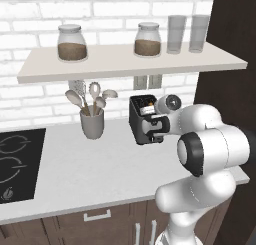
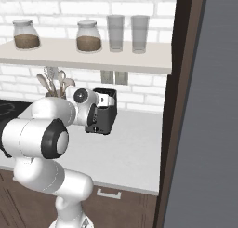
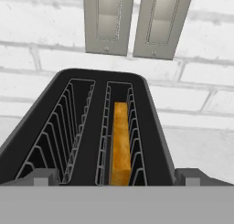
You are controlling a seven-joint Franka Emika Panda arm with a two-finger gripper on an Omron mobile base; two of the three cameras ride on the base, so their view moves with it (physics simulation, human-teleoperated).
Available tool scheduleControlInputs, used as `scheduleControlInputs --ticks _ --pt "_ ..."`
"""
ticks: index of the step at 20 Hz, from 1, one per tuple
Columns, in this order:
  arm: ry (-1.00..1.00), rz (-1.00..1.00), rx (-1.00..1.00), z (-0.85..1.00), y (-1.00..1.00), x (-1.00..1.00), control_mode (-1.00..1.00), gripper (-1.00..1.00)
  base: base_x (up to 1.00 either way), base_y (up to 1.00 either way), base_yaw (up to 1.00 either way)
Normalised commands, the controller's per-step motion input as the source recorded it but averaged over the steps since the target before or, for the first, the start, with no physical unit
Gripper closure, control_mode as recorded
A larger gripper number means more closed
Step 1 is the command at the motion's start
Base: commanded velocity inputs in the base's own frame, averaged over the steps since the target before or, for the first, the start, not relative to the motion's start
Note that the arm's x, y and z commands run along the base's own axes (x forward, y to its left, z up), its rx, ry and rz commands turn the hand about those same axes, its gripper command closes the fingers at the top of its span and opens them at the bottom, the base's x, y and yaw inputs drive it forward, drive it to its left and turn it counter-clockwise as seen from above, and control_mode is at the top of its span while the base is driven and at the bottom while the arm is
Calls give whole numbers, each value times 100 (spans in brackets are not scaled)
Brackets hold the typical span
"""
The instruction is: Start the toaster. Once the lever pops up, take the bread to the plate on the dining counter.
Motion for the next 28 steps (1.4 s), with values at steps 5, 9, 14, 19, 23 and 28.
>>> scheduleControlInputs --ticks 5,9,14,19,23,28 --pt "0 0 0 0 0 0 -100 -100 0 0 0" --pt "0 0 0 0 0 0 -100 -100 0 0 0" --pt "0 0 0 0 0 0 -100 -100 0 0 0" --pt "0 0 0 0 0 0 -100 -100 0 0 0" --pt "0 0 0 0 0 0 -100 -100 0 0 0" --pt "0 0 0 0 0 0 -100 -100 0 0 0"
